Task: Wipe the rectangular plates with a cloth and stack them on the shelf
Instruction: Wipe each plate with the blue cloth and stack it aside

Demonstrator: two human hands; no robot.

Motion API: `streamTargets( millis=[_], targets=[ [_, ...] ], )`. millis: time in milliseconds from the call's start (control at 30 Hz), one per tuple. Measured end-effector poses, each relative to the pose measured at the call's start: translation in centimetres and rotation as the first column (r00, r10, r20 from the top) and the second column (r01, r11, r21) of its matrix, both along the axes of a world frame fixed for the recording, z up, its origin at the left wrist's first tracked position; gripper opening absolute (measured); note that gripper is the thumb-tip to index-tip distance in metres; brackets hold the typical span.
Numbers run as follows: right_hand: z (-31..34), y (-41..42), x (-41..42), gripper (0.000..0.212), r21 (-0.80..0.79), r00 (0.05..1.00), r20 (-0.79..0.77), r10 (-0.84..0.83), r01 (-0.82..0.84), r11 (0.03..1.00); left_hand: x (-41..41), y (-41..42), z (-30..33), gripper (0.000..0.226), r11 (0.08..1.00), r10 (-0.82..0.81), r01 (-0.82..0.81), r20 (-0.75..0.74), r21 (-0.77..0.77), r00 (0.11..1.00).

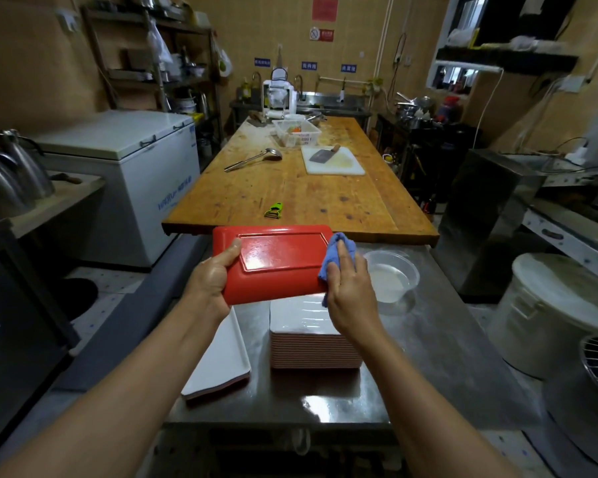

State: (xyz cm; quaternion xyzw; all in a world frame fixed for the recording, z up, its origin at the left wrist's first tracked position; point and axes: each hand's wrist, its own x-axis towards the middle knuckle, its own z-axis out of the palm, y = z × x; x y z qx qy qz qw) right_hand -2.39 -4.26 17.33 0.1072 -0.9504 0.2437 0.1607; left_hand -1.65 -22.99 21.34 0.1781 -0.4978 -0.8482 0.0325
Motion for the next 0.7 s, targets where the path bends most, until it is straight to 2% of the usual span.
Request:
streamTargets(
  millis=[33, 133, 200, 300, 400, 600, 667, 700],
  targets=[
    [-0.4, -0.3, 0.4, 0.047, -0.075, 1.000, -0.014, 0.004, -0.005, 0.997, 0.1, -0.2, -0.2, 0.009, 1.000, 0.017, -0.017, 0.010, 0.018, 1.000],
    [-1.0, -1.0, 1.4, 0.046, -0.337, 0.996, 0.086, -0.030, 0.058, 0.940, 0.6, -0.8, -0.6, 0.010, 0.998, 0.043, -0.044, 0.039, 0.033, 0.998],
    [-1.3, -1.4, 1.5, 0.045, -0.428, 0.990, 0.140, -0.032, 0.090, 0.899, 1.0, -1.4, -1.0, 0.010, 0.998, 0.061, -0.062, 0.051, 0.022, 0.997],
    [-1.9, -1.9, 1.4, 0.033, -0.507, 0.991, 0.135, -0.016, 0.083, 0.858, 1.7, -2.7, -1.3, 0.015, 0.997, 0.076, -0.075, 0.052, -0.016, 0.996],
    [-2.0, -2.9, 1.5, 0.016, -0.562, 0.976, 0.218, 0.013, 0.115, 0.819, 2.4, -4.2, -1.7, 0.029, 0.995, 0.093, -0.090, 0.055, -0.052, 0.994],
    [-2.9, -4.9, 1.1, 0.018, -0.497, 0.948, 0.318, 0.035, 0.135, 0.857, 3.8, -7.5, -1.9, 0.007, 0.974, 0.191, -0.190, -0.009, -0.126, 0.982],
    [-2.6, -5.7, 0.9, 0.011, -0.525, 0.956, 0.293, 0.020, 0.143, 0.839, 4.1, -8.5, -1.9, 0.008, 0.924, 0.232, -0.250, -0.098, -0.291, 0.968],
    [-2.5, -6.1, 0.8, 0.008, -0.559, 0.961, 0.274, 0.035, 0.129, 0.819, 4.2, -9.0, -2.1, 0.008, 0.847, 0.222, -0.272, -0.160, -0.457, 0.962]
  ],
)
